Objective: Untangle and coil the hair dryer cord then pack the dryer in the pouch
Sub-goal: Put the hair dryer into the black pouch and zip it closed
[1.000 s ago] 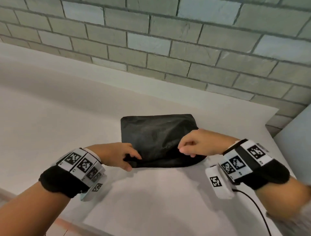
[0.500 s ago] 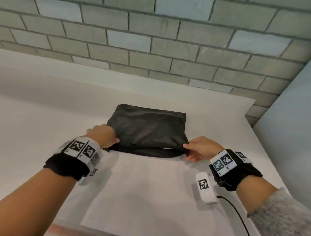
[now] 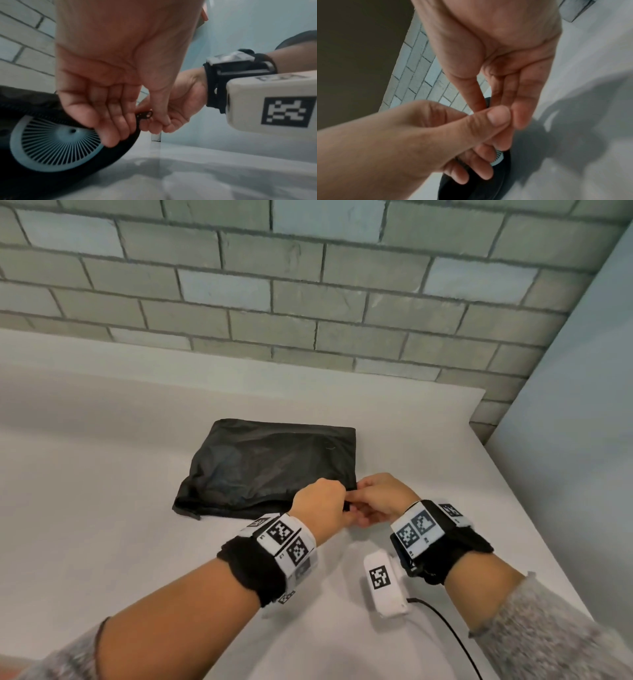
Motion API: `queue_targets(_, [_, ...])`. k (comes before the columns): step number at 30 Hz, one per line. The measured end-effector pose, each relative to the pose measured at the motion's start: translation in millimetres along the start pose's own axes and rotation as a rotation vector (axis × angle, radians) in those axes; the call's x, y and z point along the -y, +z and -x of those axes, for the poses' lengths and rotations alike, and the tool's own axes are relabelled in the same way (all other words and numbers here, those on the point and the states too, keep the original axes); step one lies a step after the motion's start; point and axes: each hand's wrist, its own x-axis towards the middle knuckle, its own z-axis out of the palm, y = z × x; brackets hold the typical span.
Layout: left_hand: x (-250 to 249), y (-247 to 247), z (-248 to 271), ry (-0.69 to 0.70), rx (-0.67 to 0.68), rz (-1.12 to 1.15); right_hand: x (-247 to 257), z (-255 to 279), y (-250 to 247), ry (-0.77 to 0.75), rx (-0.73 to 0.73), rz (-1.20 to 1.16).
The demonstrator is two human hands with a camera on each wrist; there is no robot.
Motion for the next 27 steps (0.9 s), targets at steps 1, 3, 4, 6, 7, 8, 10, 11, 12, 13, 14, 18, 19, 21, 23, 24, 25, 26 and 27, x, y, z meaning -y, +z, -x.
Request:
queue_targets(1, [1.3,1.8,-1.6,-0.003,-0.003,0.035,-0.4,0.3,0.3,-0.005,-0.004,-0.001])
queue_targets(3, [4.2,2.9,-4.1,-0.003,0.011,0.131,-0.7,0.9,-0.3,-0.007,-0.002,0.015])
queue_targets(4, [5.4,2.7,-5.0,-0.004,0.026,0.184,-0.4,1.6,-1.1,0.001,0.001,0.031])
queue_targets(6, [9.3,2.1,-6.5,-0.02,0.044,0.3,-0.2,3.1,-3.0,0.019,-0.007,0.062])
queue_targets(7, [11.6,1.8,-7.3,-0.044,0.045,0.356,-0.4,3.6,-3.3,0.022,-0.011,0.054])
queue_targets(8, [13.8,1.7,-8.3,-0.076,0.049,0.41,-1.3,3.1,-3.6,0.02,-0.012,0.024])
queue_targets(10, [19.0,2.4,-10.3,-0.15,0.063,0.539,-2.9,2.0,-3.4,0.002,0.002,-0.099])
queue_targets(11, [21.6,2.6,-10.3,-0.186,0.066,0.604,-3.5,1.2,-3.2,-0.007,0.012,-0.158])
queue_targets(12, [24.5,2.9,-9.9,-0.214,0.067,0.653,-3.7,0.4,-3.1,-0.012,0.017,-0.197])
queue_targets(13, [27.6,3.7,-9.5,-0.234,0.071,0.679,-4.0,-0.8,-3.0,-0.014,0.012,-0.217])
queue_targets(14, [31.4,4.4,-8.8,-0.246,0.073,0.682,-4.2,-1.9,-3.0,-0.016,0.003,-0.229])
queue_targets(18, [58.2,-1.6,-2.4,-0.301,0.044,0.6,-6.6,-5.9,-9.8,-0.009,-0.021,-0.272])
queue_targets(19, [68.7,-6.6,0.9,-0.322,0.034,0.563,-8.1,-6.5,-11.9,-0.005,-0.015,-0.285])
queue_targets(21, [93.0,-19.1,9.9,-0.361,0.008,0.514,-13.1,-7.7,-15.3,-0.002,-0.003,-0.307])
queue_targets(23, [118.8,-32.6,21.1,-0.409,-0.024,0.462,-19.9,-9.3,-16.4,-0.007,0.004,-0.356])
queue_targets(24, [131.9,-39.5,27.3,-0.442,-0.044,0.436,-22.9,-9.7,-16.1,-0.008,0.009,-0.384])
queue_targets(25, [144.1,-45.8,33.5,-0.477,-0.067,0.425,-25.2,-9.5,-16.1,-0.006,0.014,-0.406])
queue_targets(26, [156.1,-52.1,39.3,-0.51,-0.09,0.425,-26.6,-9.2,-16.6,-0.002,0.019,-0.42])
queue_targets(27, [167.0,-58.5,44.8,-0.541,-0.112,0.425,-27.2,-9.2,-17.7,0.003,0.022,-0.43])
